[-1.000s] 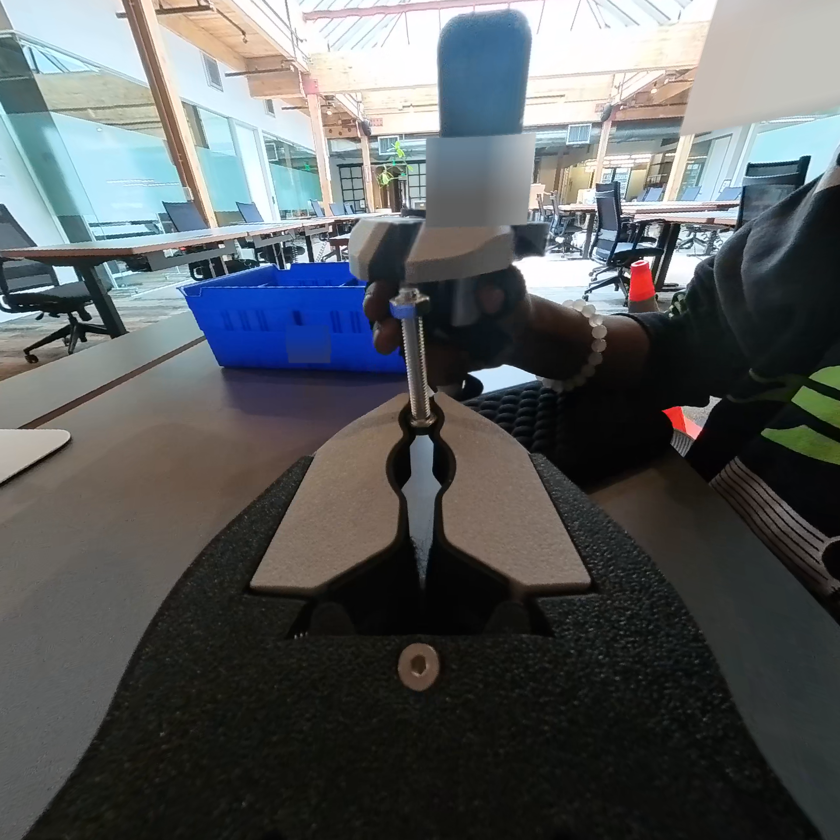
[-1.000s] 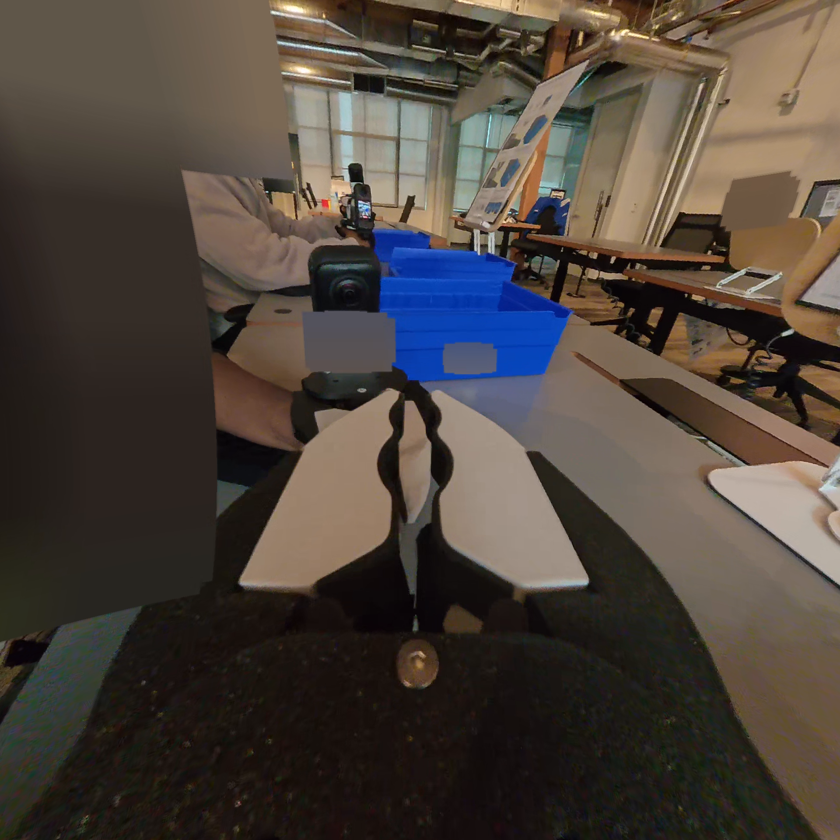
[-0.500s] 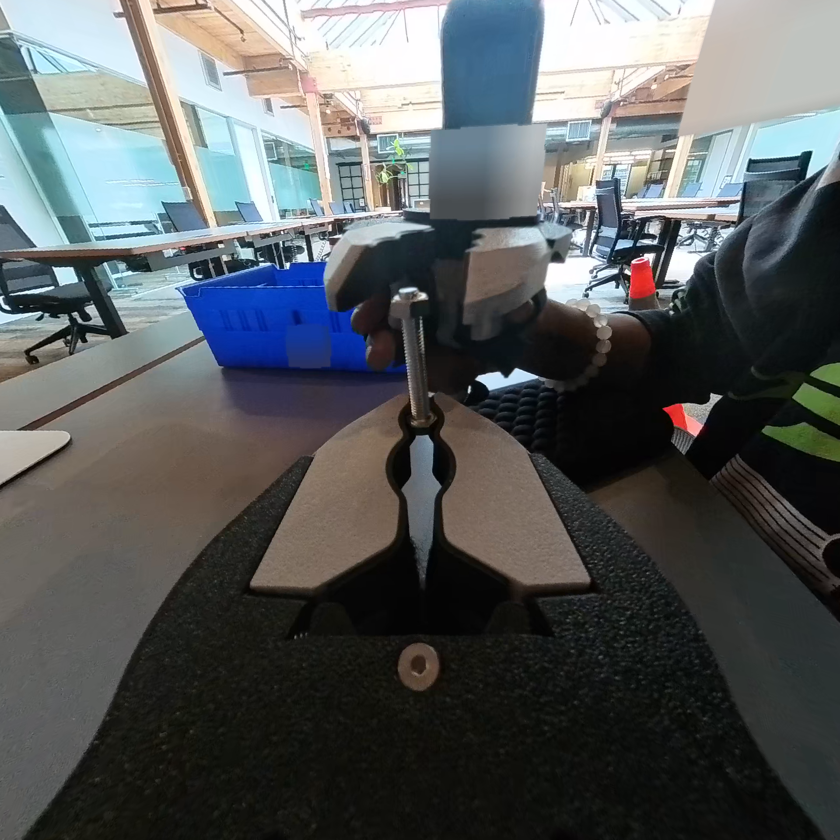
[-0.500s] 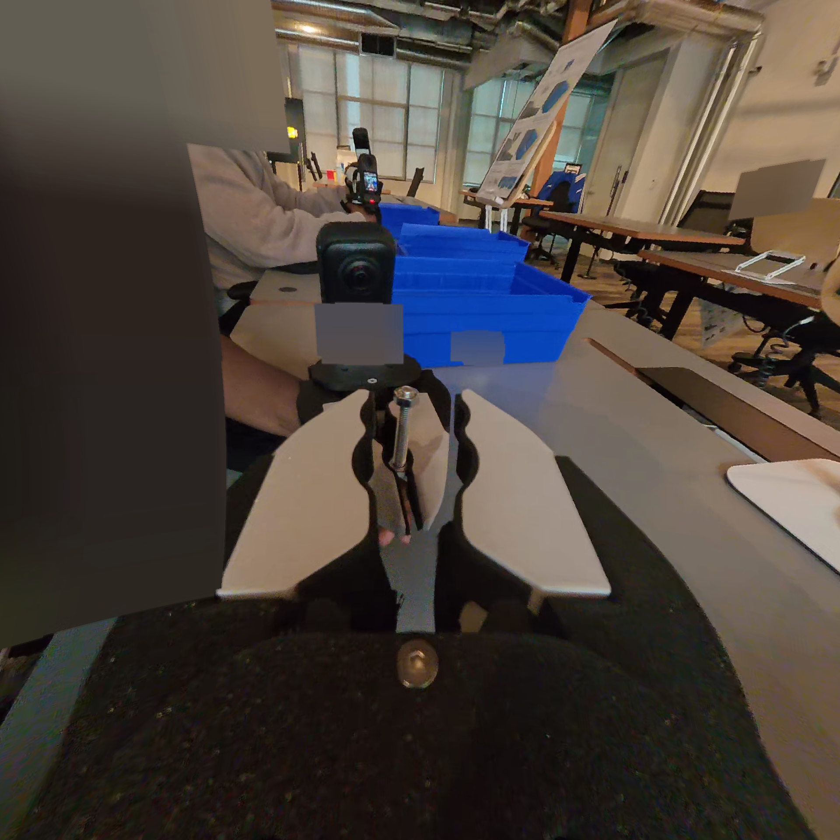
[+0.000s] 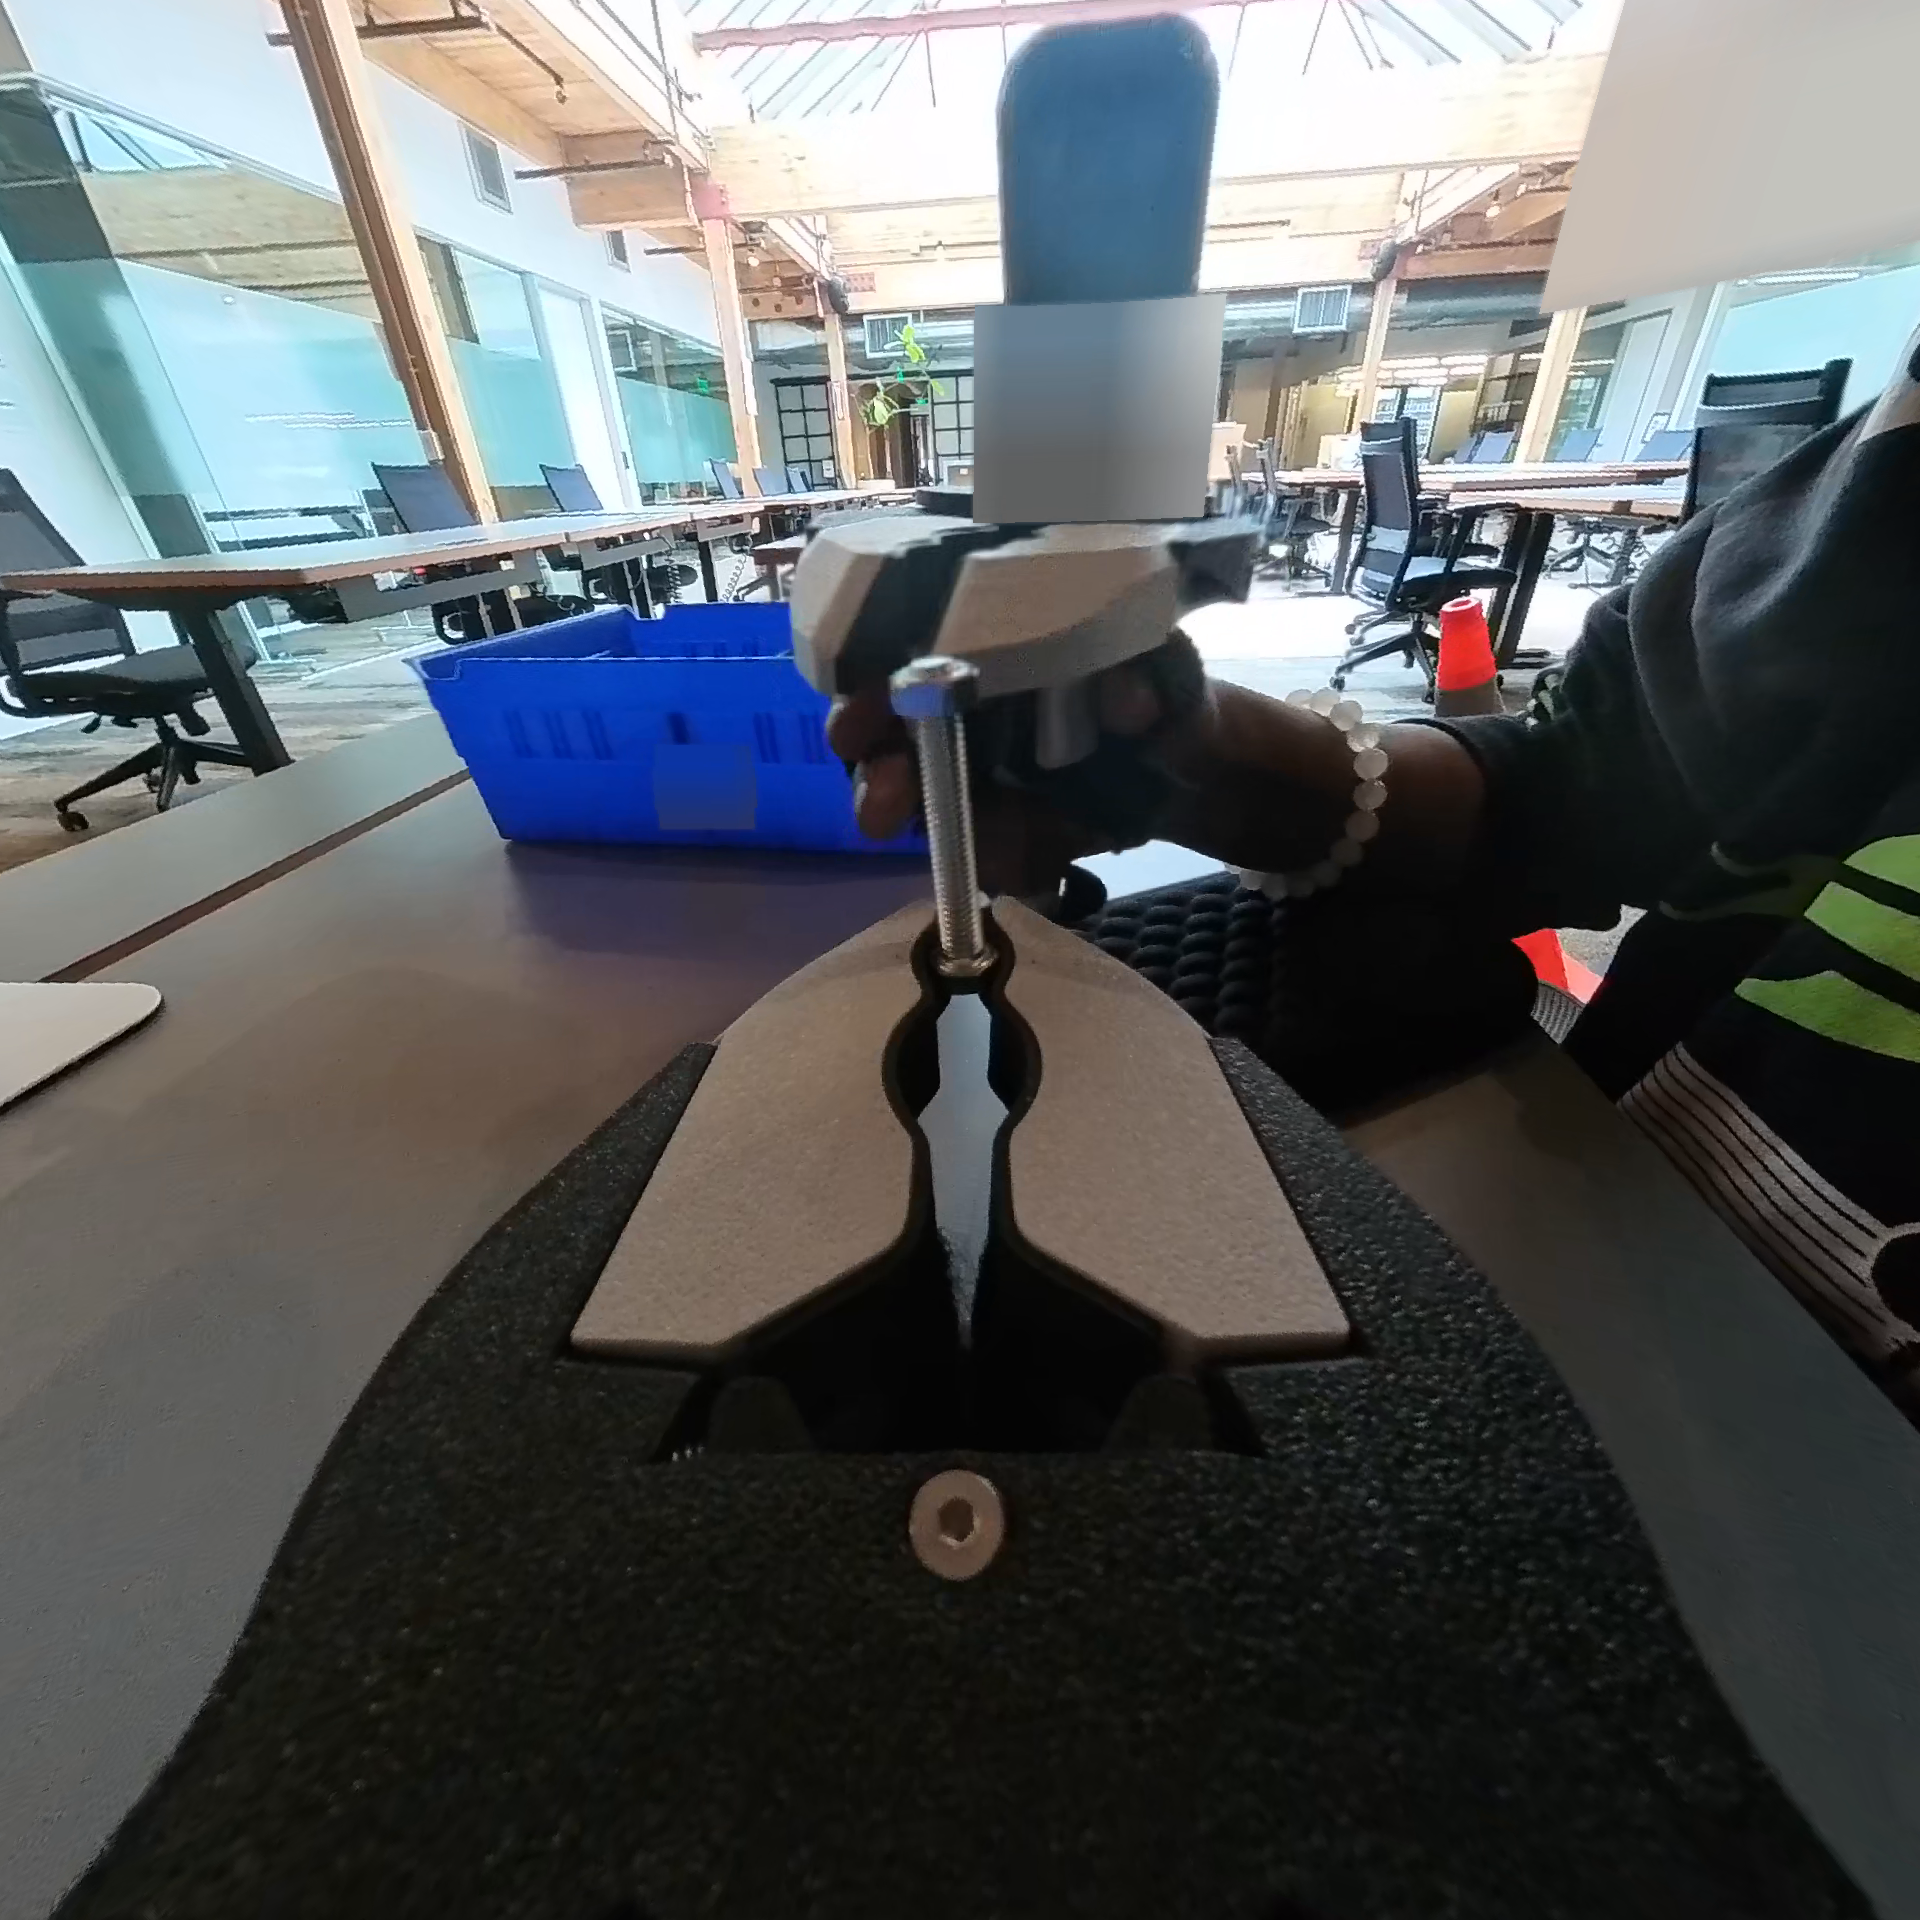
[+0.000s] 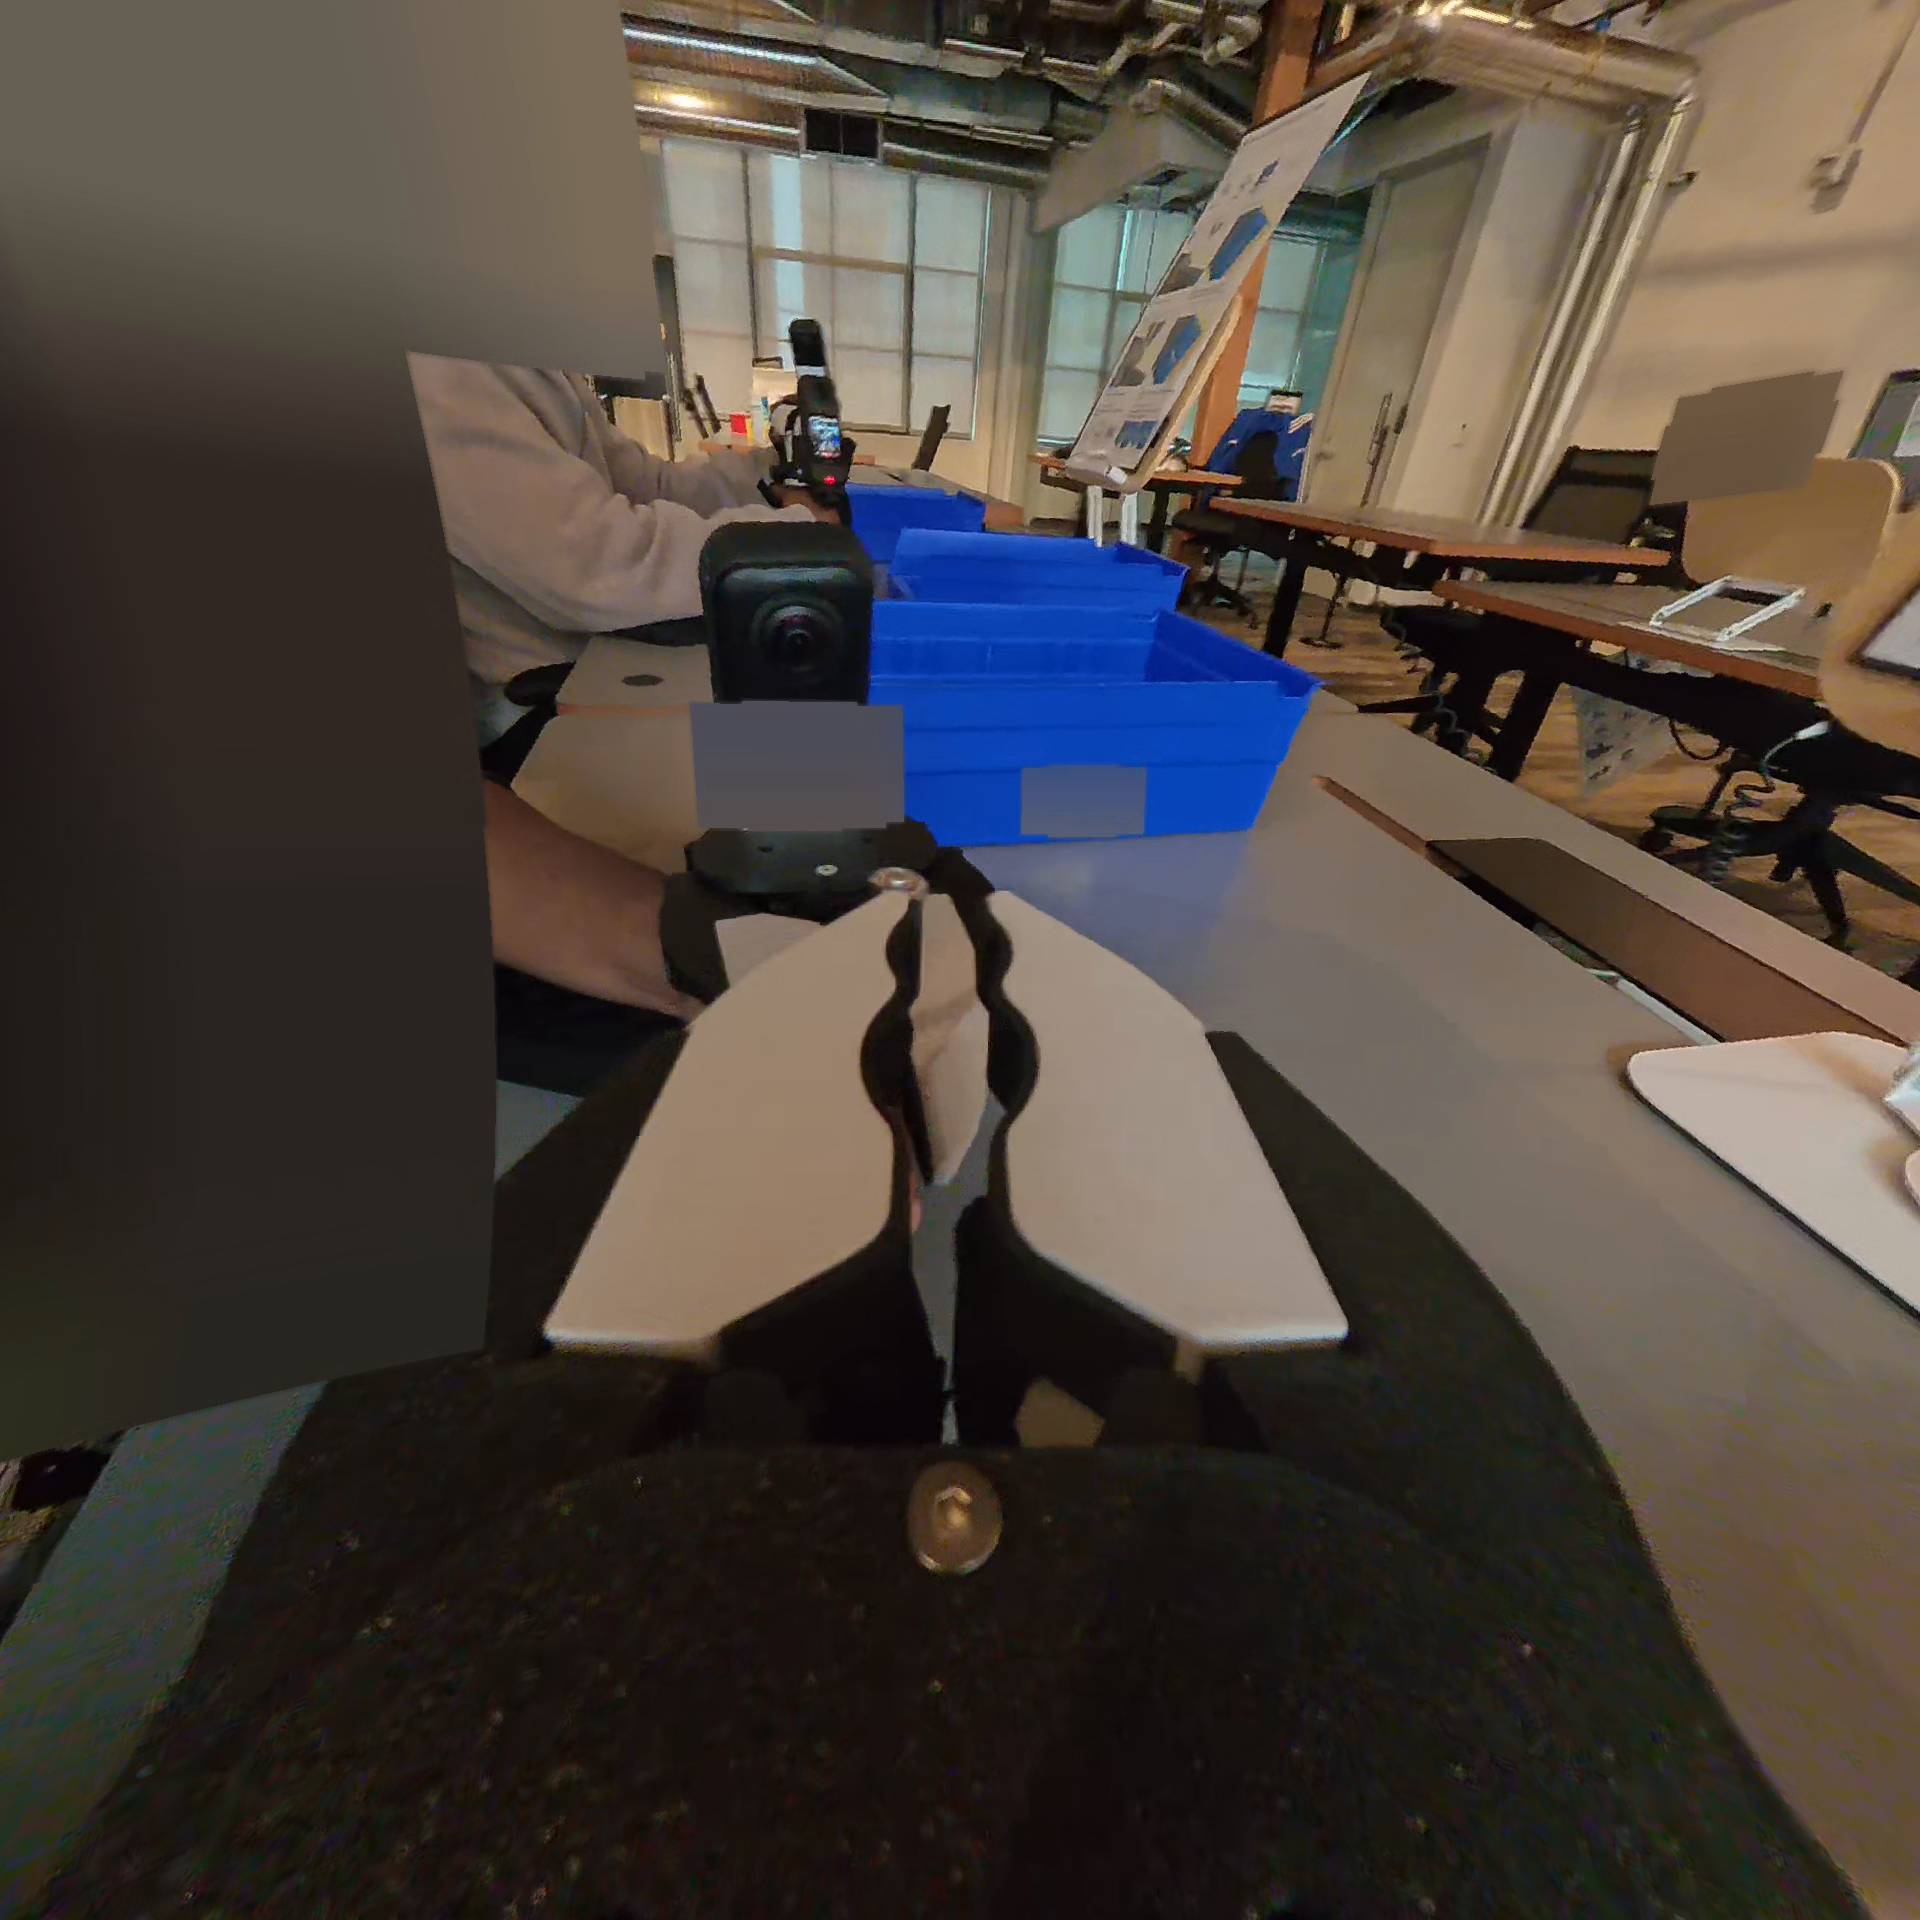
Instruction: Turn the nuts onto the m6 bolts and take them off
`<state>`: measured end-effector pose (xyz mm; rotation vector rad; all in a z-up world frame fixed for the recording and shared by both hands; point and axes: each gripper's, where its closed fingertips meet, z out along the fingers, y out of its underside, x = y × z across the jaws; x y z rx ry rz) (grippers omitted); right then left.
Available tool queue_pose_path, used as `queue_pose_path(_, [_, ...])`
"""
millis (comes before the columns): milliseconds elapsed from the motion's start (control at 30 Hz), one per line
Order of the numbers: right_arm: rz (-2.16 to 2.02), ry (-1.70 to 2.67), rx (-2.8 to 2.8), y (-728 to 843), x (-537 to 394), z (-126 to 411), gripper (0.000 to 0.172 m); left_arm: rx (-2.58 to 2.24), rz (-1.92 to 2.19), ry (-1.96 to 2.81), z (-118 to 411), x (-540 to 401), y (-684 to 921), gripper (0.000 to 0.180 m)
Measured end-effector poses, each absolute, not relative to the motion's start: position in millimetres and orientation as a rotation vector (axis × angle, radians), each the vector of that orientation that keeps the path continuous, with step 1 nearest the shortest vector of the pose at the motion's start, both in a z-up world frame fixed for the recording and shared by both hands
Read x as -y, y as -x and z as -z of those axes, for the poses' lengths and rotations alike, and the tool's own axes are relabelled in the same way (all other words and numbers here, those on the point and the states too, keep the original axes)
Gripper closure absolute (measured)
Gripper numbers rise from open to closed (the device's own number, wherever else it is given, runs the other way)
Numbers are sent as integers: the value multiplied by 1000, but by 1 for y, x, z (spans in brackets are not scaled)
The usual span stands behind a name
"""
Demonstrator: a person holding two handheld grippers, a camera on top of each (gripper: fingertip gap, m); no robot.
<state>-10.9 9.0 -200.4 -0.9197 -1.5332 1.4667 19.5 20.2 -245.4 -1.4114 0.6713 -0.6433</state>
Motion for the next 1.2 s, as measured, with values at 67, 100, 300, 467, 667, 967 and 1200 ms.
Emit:
queue_pose_path(67, [-1480,921,1516,9,-13,198,164,-670,644,1410,245,-20,-19,176])
queue_pose_path(100, [-1495,918,1513,9,-12,197,163,-673,642,1412,246,-20,-20,176])
queue_pose_path(300, [-1460,902,1564,12,-2,203,154,-682,637,1413,246,-20,-21,176])
queue_pose_path(467, [-1490,900,1525,7,-10,197,163,-670,643,1411,245,-21,-19,176])
queue_pose_path(667, [-1455,892,1563,11,-3,201,156,-679,636,1413,246,-20,-20,177])
queue_pose_path(967, [-1471,892,1562,11,-2,200,145,-684,635,1412,246,-20,-21,176])
queue_pose_path(1200, [-1502,897,1507,7,-11,193,156,-682,636,1412,246,-20,-21,176])
